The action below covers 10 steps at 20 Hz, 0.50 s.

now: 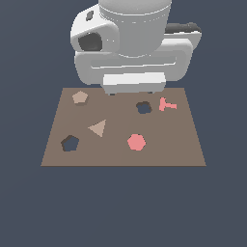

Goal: Insert a designated object into the corresponding slot on a board.

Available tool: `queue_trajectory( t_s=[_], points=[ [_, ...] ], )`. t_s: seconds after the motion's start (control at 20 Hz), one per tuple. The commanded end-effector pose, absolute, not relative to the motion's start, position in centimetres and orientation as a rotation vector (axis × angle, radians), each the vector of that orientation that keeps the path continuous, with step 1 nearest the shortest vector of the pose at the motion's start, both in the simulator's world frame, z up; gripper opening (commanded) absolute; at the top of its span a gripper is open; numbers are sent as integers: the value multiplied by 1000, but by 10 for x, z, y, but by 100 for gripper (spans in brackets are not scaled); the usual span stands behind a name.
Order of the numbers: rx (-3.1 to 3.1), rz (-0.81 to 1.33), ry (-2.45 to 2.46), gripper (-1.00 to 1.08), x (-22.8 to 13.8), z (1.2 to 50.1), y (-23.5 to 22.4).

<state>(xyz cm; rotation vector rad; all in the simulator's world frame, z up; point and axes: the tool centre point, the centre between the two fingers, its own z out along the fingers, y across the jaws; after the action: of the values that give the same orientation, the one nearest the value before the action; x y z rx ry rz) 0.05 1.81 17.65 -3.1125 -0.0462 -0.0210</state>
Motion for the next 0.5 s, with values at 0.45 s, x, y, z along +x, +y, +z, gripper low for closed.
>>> queue_trajectory(
  t_s=[0.45],
  points=[
    [-3118,-18,15,100,-11,156,-12]
  ],
)
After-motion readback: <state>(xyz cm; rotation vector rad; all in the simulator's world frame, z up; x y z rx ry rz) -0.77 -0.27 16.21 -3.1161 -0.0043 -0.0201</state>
